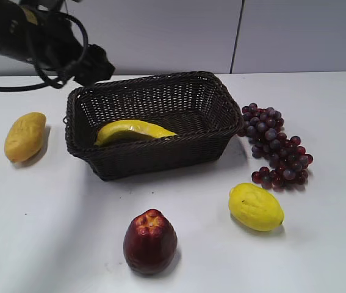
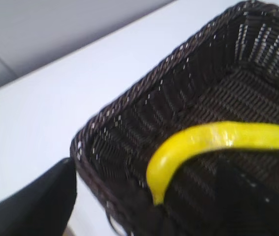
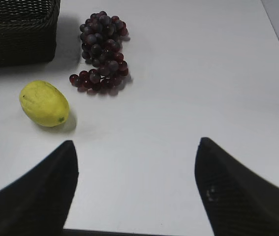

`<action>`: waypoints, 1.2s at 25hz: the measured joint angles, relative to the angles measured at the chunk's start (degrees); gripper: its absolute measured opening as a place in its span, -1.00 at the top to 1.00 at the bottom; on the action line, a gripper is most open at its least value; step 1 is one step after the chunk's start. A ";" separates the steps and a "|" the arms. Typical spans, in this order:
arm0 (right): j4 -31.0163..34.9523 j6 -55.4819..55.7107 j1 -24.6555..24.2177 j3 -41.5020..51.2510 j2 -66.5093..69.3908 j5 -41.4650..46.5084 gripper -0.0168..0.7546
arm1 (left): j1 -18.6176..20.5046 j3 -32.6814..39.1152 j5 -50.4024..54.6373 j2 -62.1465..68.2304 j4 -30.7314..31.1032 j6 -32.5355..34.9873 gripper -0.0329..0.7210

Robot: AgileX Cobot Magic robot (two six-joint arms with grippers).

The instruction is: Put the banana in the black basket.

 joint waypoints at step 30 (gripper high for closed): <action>0.00 0.00 0.00 0.00 0.00 0.00 -0.58 | 29.61 21.10 44.04 -50.78 -3.54 -6.52 -0.66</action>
